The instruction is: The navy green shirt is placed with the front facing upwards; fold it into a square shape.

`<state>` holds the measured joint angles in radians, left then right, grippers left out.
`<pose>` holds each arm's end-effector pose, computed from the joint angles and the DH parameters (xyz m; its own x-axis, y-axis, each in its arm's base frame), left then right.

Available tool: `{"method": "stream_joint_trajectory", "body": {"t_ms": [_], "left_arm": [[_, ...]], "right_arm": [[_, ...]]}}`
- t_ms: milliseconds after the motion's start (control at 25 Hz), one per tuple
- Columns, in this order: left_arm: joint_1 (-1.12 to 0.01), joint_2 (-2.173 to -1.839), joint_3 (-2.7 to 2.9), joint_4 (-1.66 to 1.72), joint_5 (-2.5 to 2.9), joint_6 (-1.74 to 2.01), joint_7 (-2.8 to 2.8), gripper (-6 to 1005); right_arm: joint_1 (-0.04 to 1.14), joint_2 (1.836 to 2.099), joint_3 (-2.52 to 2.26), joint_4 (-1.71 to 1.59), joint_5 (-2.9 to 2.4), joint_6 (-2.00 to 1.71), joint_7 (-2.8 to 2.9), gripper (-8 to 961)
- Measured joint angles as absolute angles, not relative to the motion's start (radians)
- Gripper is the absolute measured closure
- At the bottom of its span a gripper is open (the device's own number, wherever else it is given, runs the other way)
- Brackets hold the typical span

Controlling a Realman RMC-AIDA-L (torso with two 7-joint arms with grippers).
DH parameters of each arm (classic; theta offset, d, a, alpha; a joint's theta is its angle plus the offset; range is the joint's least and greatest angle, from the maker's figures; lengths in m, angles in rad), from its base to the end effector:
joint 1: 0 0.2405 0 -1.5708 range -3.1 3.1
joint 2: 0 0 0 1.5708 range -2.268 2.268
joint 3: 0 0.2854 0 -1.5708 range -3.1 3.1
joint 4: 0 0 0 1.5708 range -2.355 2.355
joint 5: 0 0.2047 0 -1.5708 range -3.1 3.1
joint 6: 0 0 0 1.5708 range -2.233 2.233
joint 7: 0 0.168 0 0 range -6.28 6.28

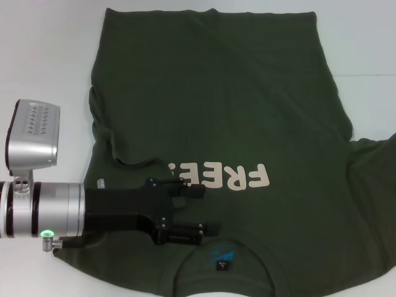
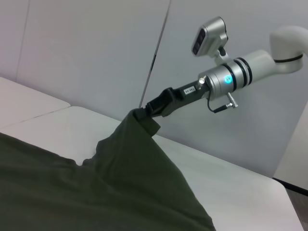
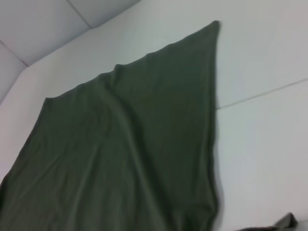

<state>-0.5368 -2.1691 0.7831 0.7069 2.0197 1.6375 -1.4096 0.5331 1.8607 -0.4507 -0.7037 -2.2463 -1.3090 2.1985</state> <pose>-0.2331 0.3210 -0.0766 0.8036 0.3397 0.4886 0.3746 -0.9268 0.0282 0.3744 0.3954 0.1050 0.2497 -0.7235 -0.6436 -0.9665 -0.1453 -0.2116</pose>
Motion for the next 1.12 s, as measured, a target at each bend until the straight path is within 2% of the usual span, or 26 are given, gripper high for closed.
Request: {"method": "stream_joint_trajectory", "body": {"t_ms": [120,240,600,720,880,1120], "left_arm": [[-0.537,-2.169,0.783,0.705,2.017,1.633,-1.41,155],[-0.538,-2.169,0.784,0.7,2.012,1.626,-1.415,155],[-0.54,-2.167,0.784,0.7,2.01,1.614,-1.42,155],[-0.544,-2.167,0.784,0.7,2.01,1.608,-1.42,155],[-0.546,-2.166,0.784,0.699,2.01,1.596,-1.42,155],[-0.544,-2.166,0.783,0.698,2.011,1.595,-1.42,155]], "right_arm": [[0.554,1.869,-0.47,-0.704,-2.247,-1.318,2.199,903],[0.579,1.888,-0.502,-0.704,-2.244,-1.337,2.198,899],[0.705,2.012,-0.693,-0.693,-2.244,-1.275,2.19,887],[0.732,2.037,-0.723,-0.691,-2.241,-1.255,2.18,883],[0.738,2.053,-0.717,-0.699,-2.236,-1.252,2.172,878],[0.71,2.048,-0.713,-0.699,-2.204,-1.257,2.161,605]]}}
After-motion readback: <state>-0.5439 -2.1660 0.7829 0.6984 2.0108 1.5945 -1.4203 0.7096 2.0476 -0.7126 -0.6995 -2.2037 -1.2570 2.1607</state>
